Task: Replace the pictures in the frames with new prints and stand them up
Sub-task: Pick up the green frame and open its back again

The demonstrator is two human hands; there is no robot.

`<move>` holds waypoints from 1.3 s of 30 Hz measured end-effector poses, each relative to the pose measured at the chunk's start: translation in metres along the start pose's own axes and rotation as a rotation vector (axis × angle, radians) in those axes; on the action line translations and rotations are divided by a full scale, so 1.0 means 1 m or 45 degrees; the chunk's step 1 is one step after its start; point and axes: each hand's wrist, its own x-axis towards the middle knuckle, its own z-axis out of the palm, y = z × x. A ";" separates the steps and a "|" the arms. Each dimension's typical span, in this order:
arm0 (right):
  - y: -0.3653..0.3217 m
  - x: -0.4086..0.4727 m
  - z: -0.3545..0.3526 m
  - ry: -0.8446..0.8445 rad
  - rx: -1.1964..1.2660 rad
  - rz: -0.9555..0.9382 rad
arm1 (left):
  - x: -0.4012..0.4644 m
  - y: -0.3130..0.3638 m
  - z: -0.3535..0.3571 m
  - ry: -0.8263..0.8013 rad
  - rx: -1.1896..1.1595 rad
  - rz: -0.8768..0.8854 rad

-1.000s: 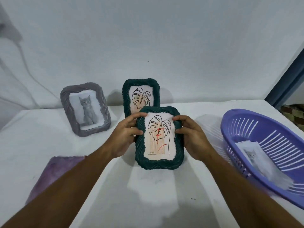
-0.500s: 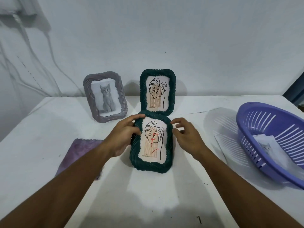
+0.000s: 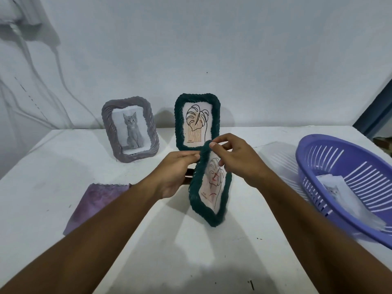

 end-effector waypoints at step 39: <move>0.121 -0.028 0.035 -0.130 -0.574 -0.459 | -0.013 -0.121 -0.062 0.236 1.086 0.659</move>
